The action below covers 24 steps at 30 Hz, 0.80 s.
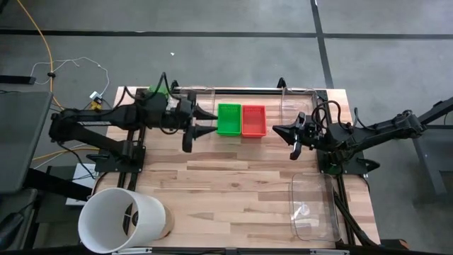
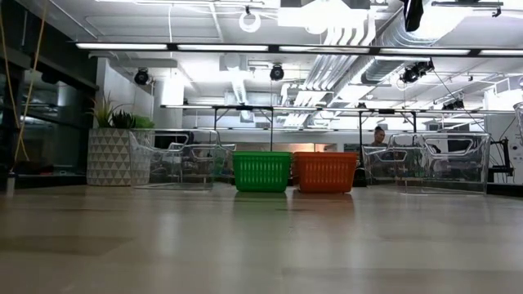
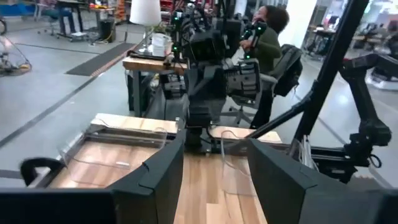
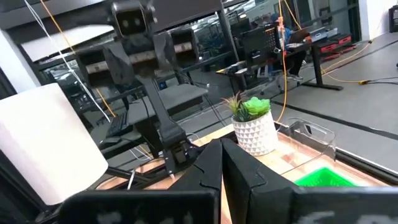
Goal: Stack baskets by color
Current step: Stack the bottom transparent bin on the top right transparent bin
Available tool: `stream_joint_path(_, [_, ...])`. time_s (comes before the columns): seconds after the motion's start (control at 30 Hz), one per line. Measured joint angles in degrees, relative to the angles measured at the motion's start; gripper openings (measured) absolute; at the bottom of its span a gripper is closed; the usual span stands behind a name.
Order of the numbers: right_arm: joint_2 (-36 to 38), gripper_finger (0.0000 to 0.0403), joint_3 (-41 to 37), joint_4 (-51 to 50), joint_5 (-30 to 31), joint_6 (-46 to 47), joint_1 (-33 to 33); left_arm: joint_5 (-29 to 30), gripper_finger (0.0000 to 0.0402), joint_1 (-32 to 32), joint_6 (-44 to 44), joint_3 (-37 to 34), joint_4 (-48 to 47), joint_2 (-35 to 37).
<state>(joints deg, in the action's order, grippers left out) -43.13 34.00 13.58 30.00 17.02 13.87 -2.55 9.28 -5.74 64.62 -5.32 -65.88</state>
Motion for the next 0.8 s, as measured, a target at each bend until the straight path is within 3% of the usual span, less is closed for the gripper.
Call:
stream_joint_path(0.3, [0.0, 0.0000, 0.0, 1.0, 0.0, 1.0, 0.0, -0.6, 0.0165, 0.2, -9.0, -21.6, 24.3, 8.8])
stream_joint_path(0.53, [0.0, 0.0000, 0.0, 1.8, 0.4, 0.9, 0.0, 0.2, 0.0165, 1.0, -8.4, -29.5, 24.3, 17.8])
stream_joint_path(0.8, [0.0, 0.0000, 0.0, 1.9, 1.5, 1.0, 0.0, 0.9, 0.0165, 3.2, -8.6, -30.3, 21.3, 21.2])
